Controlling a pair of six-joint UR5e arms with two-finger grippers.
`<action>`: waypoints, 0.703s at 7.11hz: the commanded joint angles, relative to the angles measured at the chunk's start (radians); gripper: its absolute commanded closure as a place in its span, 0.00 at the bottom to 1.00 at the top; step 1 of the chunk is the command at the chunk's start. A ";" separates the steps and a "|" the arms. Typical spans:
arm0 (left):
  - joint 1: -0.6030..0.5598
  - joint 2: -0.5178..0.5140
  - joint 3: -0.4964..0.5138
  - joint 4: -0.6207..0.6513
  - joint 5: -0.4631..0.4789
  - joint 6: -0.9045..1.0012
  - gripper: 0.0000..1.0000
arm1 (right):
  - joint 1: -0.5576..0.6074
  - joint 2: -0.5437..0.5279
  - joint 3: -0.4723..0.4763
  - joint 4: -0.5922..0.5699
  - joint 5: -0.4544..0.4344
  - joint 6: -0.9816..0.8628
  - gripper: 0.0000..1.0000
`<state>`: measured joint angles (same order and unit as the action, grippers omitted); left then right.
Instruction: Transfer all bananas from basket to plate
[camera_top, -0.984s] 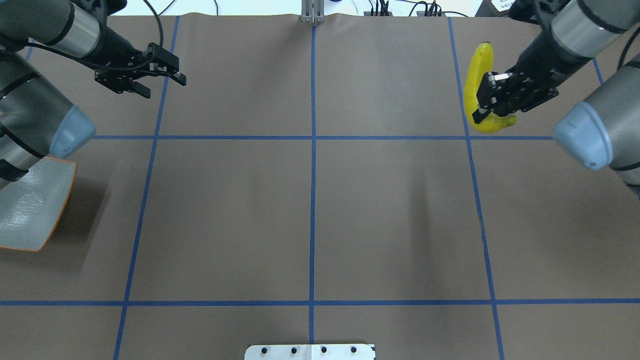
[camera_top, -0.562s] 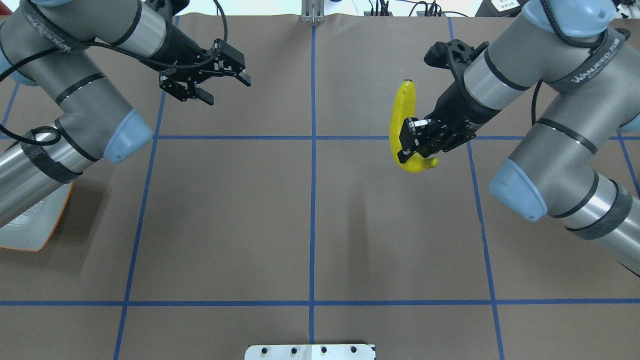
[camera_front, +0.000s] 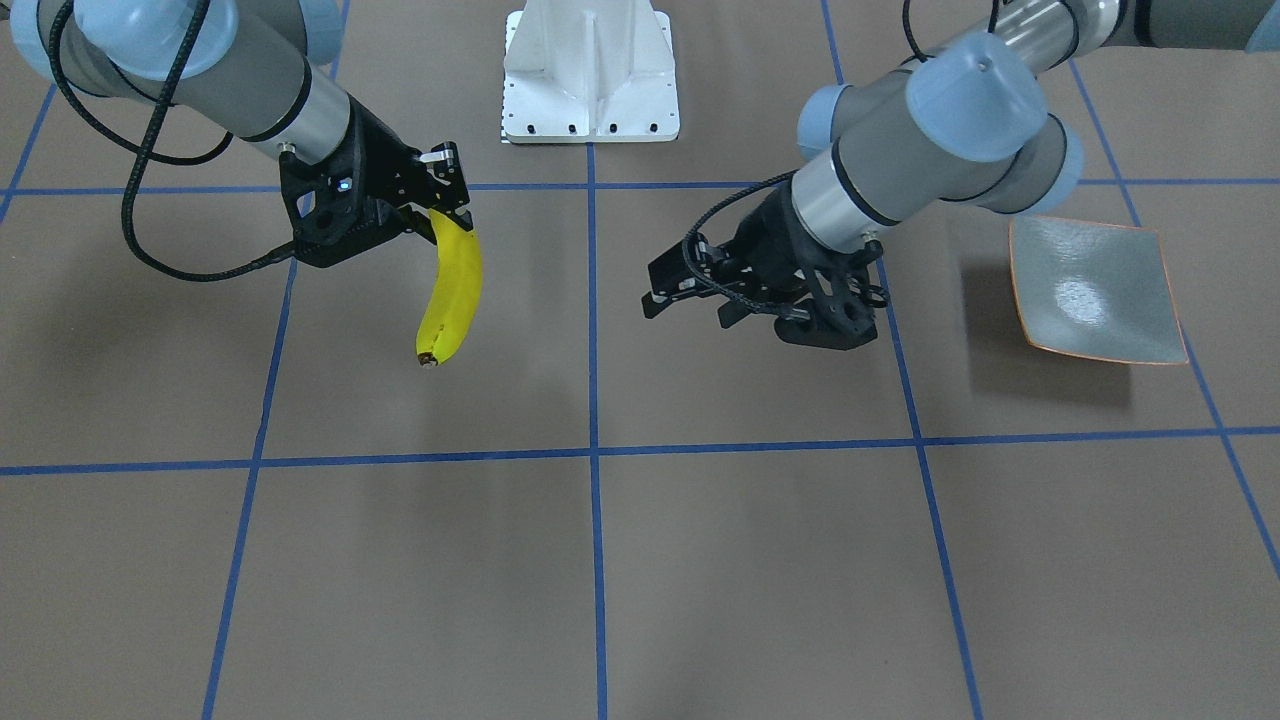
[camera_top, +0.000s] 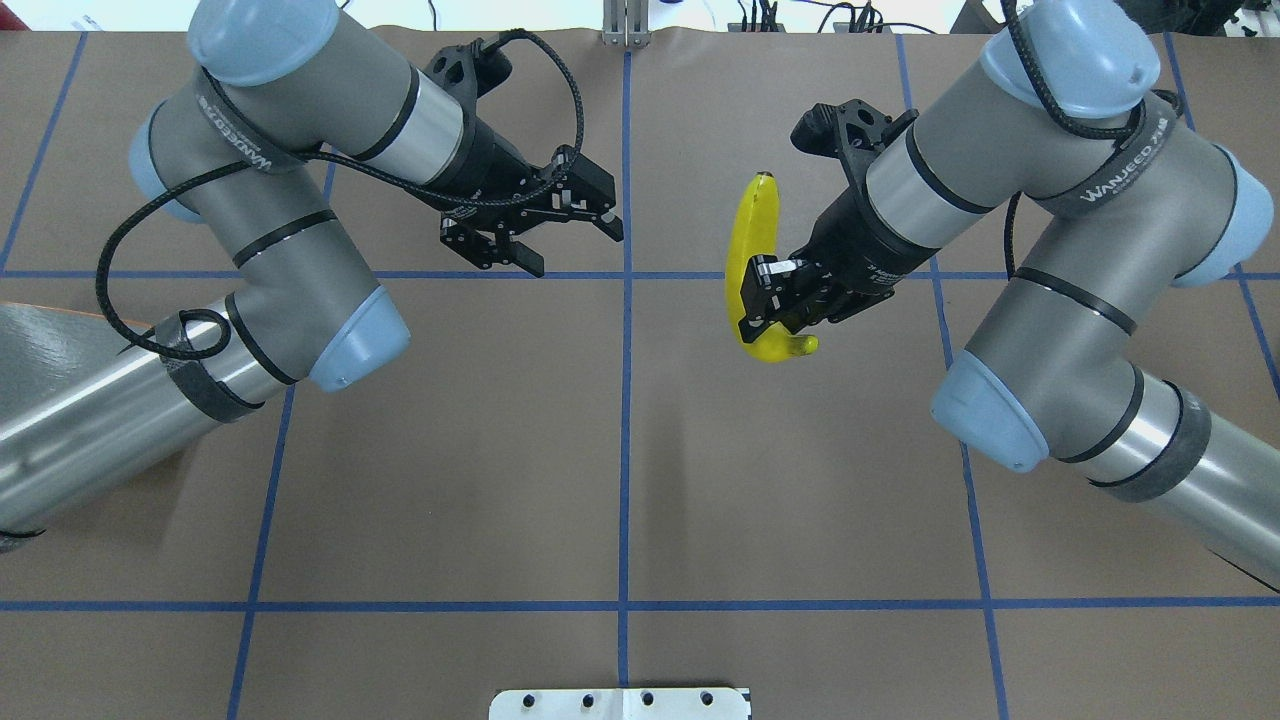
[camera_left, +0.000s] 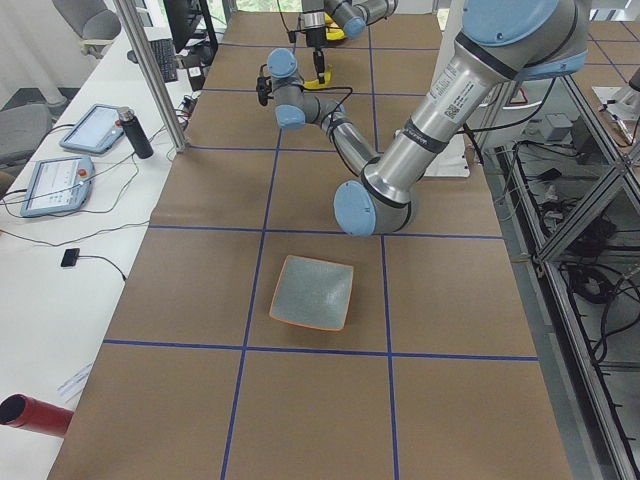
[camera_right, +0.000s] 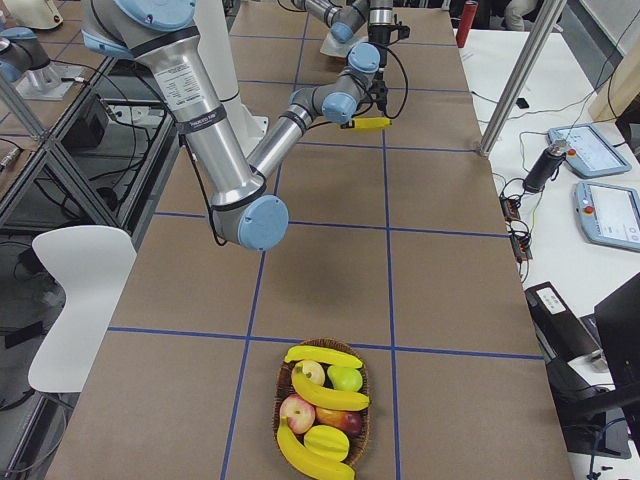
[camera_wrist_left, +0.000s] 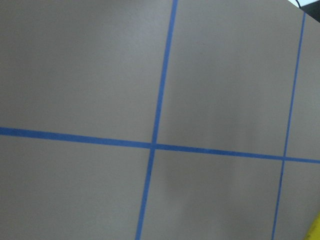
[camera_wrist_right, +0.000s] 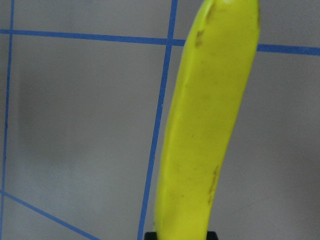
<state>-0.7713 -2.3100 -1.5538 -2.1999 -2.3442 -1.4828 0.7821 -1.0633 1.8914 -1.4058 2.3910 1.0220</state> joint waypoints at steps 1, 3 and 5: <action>0.035 -0.038 0.001 -0.020 0.017 -0.004 0.00 | -0.015 0.002 0.000 0.010 0.000 0.001 1.00; 0.101 -0.066 0.014 -0.079 0.144 -0.008 0.00 | -0.018 0.002 0.003 0.010 0.002 0.003 1.00; 0.135 -0.110 0.043 -0.095 0.225 -0.010 0.00 | -0.017 0.000 0.011 0.010 0.010 0.010 1.00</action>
<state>-0.6618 -2.3961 -1.5262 -2.2817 -2.1750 -1.4915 0.7647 -1.0618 1.8972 -1.3960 2.3967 1.0278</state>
